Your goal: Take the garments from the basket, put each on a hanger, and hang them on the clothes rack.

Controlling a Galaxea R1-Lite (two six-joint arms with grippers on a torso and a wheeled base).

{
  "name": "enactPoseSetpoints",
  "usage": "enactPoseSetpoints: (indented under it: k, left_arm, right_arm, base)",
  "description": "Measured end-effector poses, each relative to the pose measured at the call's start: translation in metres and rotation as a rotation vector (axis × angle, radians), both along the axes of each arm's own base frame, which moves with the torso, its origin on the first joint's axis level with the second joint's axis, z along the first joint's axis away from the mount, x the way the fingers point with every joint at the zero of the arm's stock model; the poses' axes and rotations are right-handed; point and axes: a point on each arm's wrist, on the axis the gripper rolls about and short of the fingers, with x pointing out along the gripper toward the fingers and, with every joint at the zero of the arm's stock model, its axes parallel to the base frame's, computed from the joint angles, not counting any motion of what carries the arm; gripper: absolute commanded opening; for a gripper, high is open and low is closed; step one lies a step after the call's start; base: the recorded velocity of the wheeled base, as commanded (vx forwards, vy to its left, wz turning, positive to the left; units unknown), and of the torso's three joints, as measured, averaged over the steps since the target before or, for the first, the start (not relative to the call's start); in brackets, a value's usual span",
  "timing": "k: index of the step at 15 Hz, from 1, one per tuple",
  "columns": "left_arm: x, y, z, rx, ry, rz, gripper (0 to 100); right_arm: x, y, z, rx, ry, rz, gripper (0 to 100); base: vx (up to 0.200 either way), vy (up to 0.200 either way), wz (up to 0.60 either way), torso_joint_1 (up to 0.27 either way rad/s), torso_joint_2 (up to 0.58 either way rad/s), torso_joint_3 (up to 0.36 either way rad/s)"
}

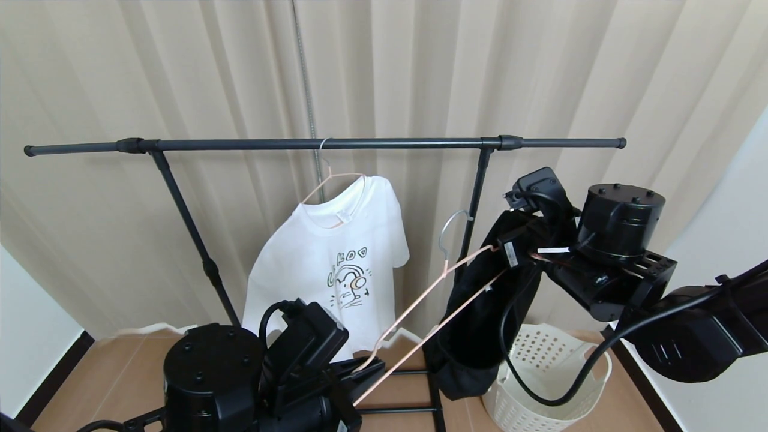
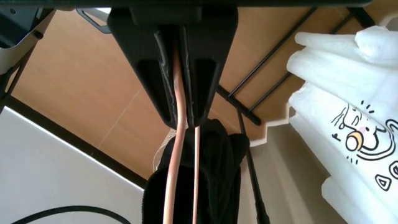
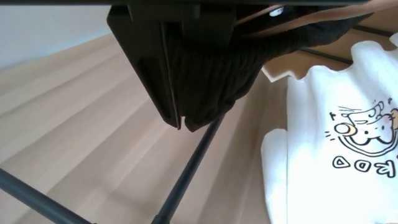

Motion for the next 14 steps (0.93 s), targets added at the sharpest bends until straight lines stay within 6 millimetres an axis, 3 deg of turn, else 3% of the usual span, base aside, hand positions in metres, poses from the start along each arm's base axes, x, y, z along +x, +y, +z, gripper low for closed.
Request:
enactPoseSetpoints:
  k: [5, 14]
  left_arm:
    - [0.002, -0.001, 0.003, -0.009, -0.009, 0.003, 0]
    - [0.004, -0.001, 0.009, -0.070, -0.045, 0.013, 0]
  right_arm:
    - [-0.014, 0.013, 0.005, 0.029, -0.006, 0.055, 0]
    - [-0.058, 0.037, 0.019, 0.059, -0.030, 0.194, 0]
  base:
    - [0.000, 0.000, 0.00, 0.000, 0.00, 0.000]
    - [0.000, 0.000, 0.00, 0.000, 0.00, 0.000]
